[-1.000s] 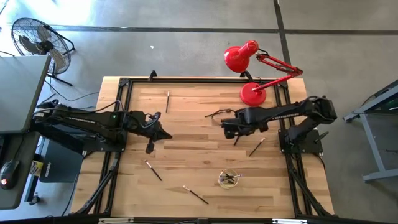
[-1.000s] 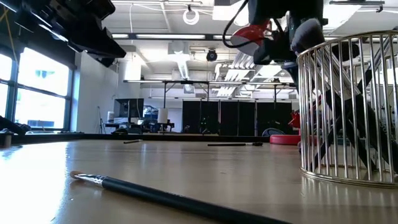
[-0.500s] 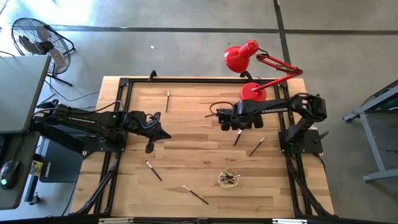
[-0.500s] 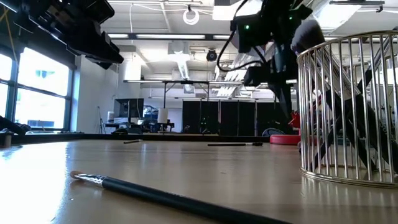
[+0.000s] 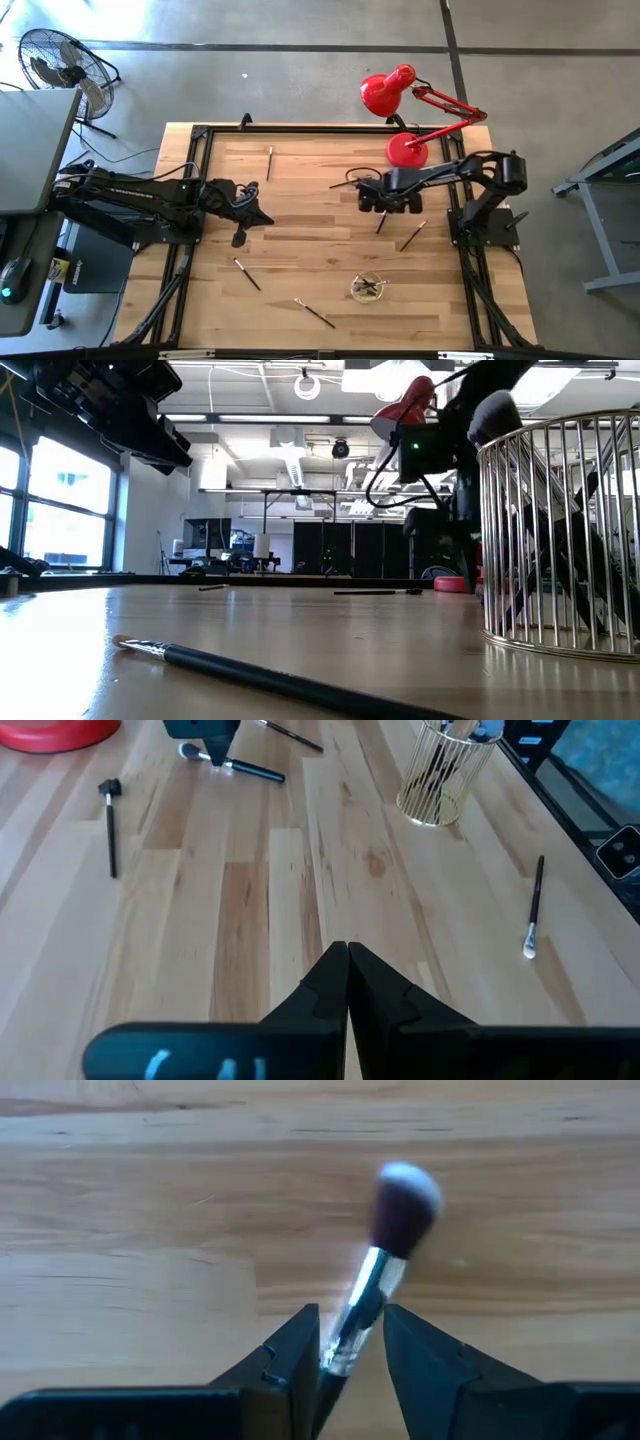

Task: Pick & Place Makeup Brushes
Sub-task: Put the powder brush into the gold makeup holder

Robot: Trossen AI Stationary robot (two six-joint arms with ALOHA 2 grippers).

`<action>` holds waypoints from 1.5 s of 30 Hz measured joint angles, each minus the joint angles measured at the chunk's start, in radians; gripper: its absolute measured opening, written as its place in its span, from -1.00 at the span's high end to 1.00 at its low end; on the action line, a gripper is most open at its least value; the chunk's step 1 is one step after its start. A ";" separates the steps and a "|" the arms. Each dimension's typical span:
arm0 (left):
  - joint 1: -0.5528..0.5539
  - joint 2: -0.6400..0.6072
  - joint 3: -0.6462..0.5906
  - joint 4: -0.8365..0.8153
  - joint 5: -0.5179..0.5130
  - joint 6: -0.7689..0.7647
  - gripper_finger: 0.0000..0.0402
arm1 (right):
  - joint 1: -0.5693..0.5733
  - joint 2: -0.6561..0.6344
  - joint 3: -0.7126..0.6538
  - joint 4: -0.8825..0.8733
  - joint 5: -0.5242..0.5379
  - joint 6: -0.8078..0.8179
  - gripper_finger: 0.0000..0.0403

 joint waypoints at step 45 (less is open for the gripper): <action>0.000 0.000 0.001 0.002 -0.060 -0.003 1.00 | 0.343 -0.362 -0.101 0.266 0.306 -0.498 0.81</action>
